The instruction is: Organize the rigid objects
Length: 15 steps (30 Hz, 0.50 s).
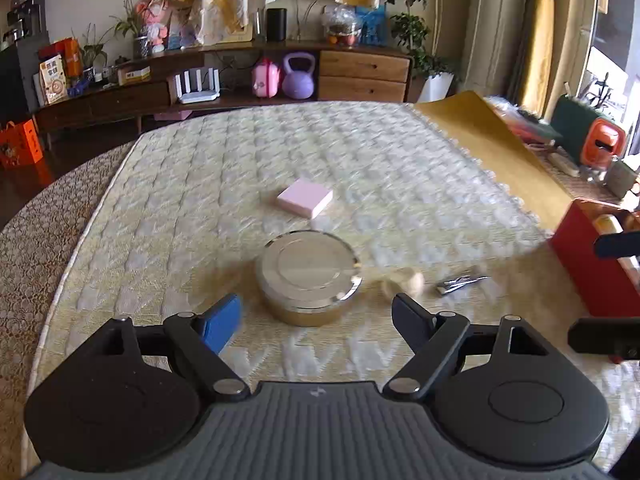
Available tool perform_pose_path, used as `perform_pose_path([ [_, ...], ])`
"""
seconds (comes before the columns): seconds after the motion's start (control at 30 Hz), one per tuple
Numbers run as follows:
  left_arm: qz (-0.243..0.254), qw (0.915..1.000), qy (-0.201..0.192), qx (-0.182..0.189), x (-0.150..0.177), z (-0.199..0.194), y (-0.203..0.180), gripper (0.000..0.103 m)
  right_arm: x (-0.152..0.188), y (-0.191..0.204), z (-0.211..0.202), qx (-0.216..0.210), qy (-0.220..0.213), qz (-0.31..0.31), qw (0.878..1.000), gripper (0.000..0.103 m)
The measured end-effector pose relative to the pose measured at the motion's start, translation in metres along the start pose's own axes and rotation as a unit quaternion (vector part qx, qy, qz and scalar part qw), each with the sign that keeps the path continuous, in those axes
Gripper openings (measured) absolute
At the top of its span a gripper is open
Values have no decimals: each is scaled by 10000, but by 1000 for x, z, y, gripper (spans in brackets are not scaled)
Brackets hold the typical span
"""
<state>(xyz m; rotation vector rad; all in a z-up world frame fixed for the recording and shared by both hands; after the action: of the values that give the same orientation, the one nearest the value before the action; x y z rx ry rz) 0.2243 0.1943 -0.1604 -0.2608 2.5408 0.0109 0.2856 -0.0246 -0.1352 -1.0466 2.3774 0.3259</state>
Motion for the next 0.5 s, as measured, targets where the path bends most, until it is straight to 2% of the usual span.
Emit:
perform_pose_path([
  [0.3, -5, 9999, 79, -99, -6, 32, 6, 83, -18, -4, 42, 61, 357, -226, 9991, 100],
  [0.43, 73, 9998, 58, -153, -9, 40, 5, 83, -26, -2, 58, 58, 526, -464, 9975, 96],
  [0.5, 53, 9999, 68, -135, -10, 44, 6, 83, -29, 0, 65, 79, 580, -691, 9959, 87],
])
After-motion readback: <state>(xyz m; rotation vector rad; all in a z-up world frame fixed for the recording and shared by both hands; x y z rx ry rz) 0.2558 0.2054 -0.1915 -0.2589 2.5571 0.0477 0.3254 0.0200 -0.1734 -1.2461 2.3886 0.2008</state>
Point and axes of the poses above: each gripper's, at about its wrist camera, not at the fingertips, and z roughly the way its jaws point, y to its left, x to its underside, the point moved 7 cm from there along z, roughly the way its jaws point, and after that the axes turned 14 degrees about y, right-handed, at the moved point
